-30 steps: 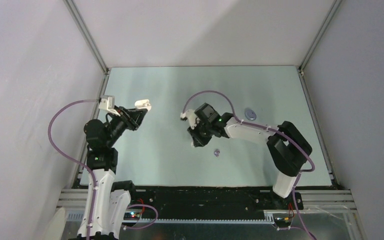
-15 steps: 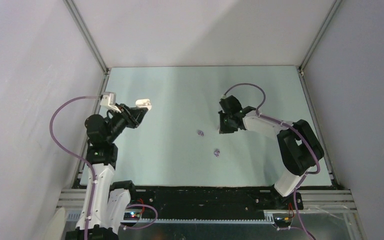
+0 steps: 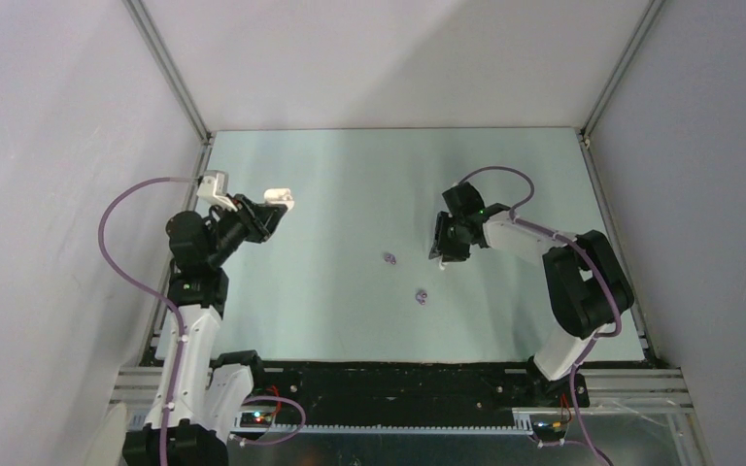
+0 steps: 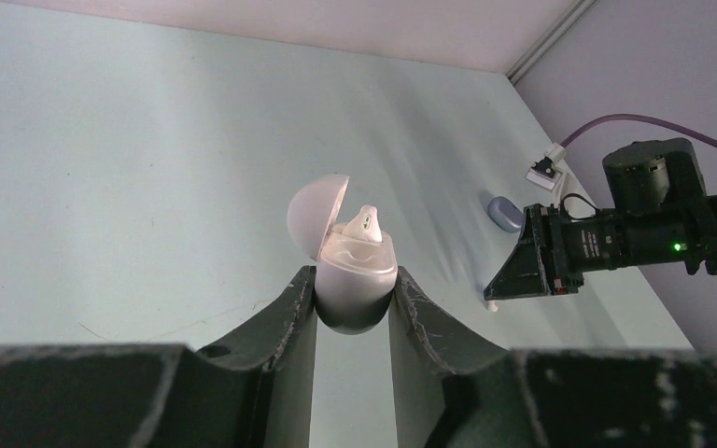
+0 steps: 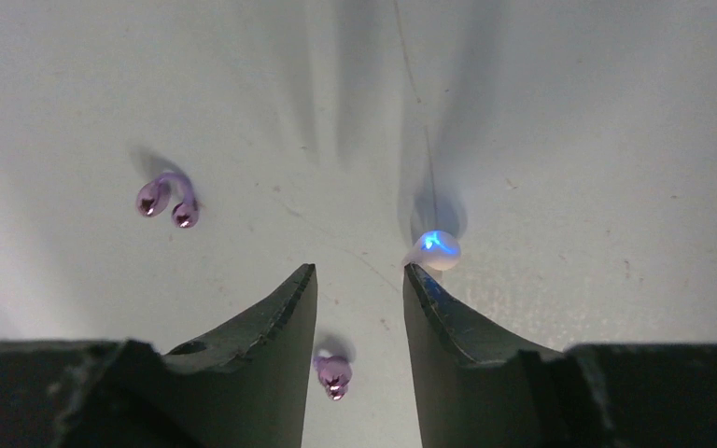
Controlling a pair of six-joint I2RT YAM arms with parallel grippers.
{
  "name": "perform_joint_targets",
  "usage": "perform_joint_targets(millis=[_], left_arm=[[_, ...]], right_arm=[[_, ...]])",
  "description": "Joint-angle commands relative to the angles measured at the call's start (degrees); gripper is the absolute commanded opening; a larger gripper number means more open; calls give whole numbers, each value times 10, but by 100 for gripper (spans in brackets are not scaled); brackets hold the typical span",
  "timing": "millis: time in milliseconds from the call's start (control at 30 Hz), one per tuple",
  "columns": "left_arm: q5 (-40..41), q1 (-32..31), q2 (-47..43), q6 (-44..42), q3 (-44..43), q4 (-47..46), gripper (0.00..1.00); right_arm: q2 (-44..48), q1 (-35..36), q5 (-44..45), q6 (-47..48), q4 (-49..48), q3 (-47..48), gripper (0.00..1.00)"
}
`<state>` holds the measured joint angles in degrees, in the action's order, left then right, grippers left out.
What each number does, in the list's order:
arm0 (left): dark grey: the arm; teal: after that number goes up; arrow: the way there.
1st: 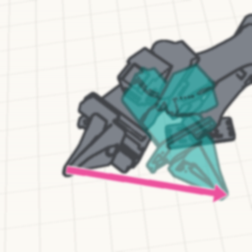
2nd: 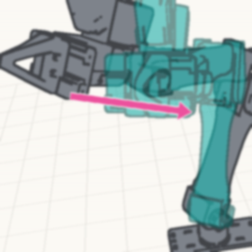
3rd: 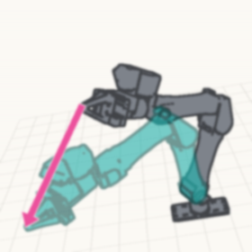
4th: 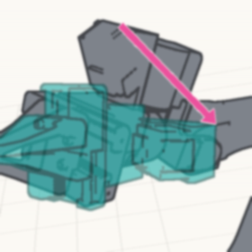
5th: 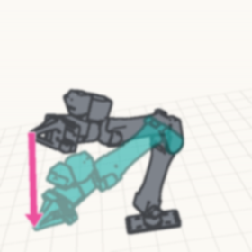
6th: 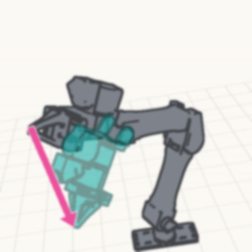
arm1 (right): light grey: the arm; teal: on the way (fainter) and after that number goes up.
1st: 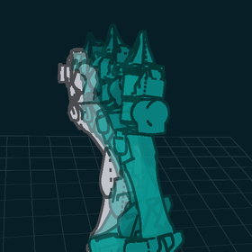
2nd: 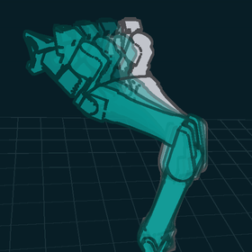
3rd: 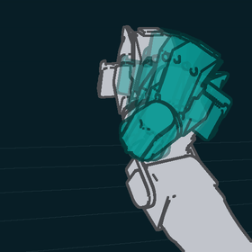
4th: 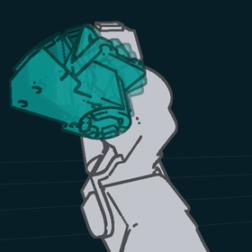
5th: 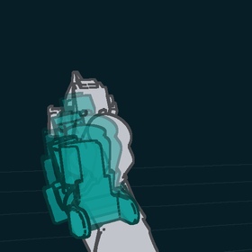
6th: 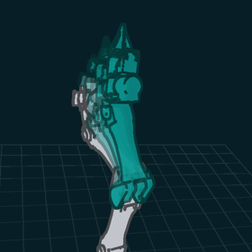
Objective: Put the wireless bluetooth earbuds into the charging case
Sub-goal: Move the left earbud to the center of the board, then pick up the left earbud from the center of the board.
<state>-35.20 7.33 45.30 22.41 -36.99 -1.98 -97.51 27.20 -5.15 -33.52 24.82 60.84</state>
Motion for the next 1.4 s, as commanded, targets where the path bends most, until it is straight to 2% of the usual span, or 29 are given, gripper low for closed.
perform_joint_targets(millis=[0, 133, 233, 300, 333, 367, 400, 433, 467, 533, 633, 700, 767, 833, 1033, 1367], left_arm=[[-7, 6, 3, -15, -33, -12, 0], [-10, 6, 7, -12, -35, -18, 0], [-15, 6, 9, -13, -36, -25, 0], [-20, 5, 9, -17, -36, -28, 0], [-22, 5, 7, -22, -35, -28, 0], [-23, 6, 5, -25, -35, -28, 0], [-24, 6, 0, -32, -34, -27, 0], [-25, 5, -3, -36, -34, -24, 0], [-27, 6, -8, -44, -35, -22, 0], [-30, 6, -16, -54, -36, -10, 0], [-33, 6, -23, -65, -35, 0, 0], [-33, 6, -28, -67, -33, 5, 0], [-32, 6, -34, -67, -29, 8, 0], [-31, 6, -39, -68, -27, 12, 0], [-30, 6, -49, -73, -26, 33, 0], [-21, 6, -47, -72, -26, 30, 0]], right_arm=[[21, -17, -87, 8, -2, 2, 45], [51, -44, -112, 82, 46, 4, 50], [71, -60, -187, 181, 71, 34, 55], [72, -66, -242, 293, 99, 74, 57], [69, -63, -273, 410, 126, 91, 57], [63, -59, -282, 468, 143, 124, 58], [58, -51, -297, 596, 187, 140, 59], [45, -47, -308, 661, 214, 172, 59], [30, -40, -317, 805, 279, 200, 59], [3, -23, -292, 952, 340, 232, 58], [-37, 1, -251, 1084, 415, 273, 48], [-53, 20, -215, 1186, 411, 272, 42], [-56, 27, -185, 1257, 385, 247, 40], [-58, 30, -162, 1315, 356, 223, 40], [-95, 39, -133, 1398, 328, 217, 34], [-126, 44, -118, 1434, 323, 217, 33]])
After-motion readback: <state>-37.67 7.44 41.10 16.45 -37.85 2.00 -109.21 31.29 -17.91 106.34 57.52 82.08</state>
